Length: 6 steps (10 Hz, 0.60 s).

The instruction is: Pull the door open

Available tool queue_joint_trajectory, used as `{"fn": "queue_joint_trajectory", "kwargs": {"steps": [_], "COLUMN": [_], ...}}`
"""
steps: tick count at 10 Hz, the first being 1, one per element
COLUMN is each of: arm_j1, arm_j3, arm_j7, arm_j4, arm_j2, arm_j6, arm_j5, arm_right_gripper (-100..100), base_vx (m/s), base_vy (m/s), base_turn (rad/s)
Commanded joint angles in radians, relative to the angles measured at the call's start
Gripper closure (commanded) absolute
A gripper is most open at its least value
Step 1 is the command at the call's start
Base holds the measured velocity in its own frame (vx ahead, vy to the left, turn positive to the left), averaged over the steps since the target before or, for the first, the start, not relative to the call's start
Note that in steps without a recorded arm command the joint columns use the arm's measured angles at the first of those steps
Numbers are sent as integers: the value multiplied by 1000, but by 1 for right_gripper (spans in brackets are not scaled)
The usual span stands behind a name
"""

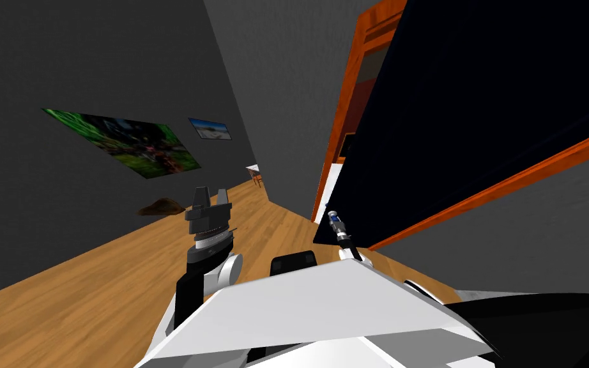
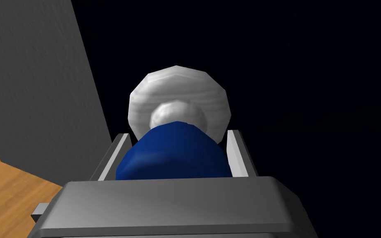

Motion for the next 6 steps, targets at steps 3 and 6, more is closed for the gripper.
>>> {"fn": "queue_joint_trajectory", "kwargs": {"steps": [3,6], "arm_j1": [19,37], "arm_j3": [48,70], "arm_j7": [-58,-77], "arm_j4": [-14,-18], "arm_j2": [-37,-54], "arm_j6": [-21,-35], "arm_j5": [20,29], "arm_right_gripper": [100,100], "base_vx": [-248,-178], "base_vy": [-42,-18], "base_turn": [117,89]}}
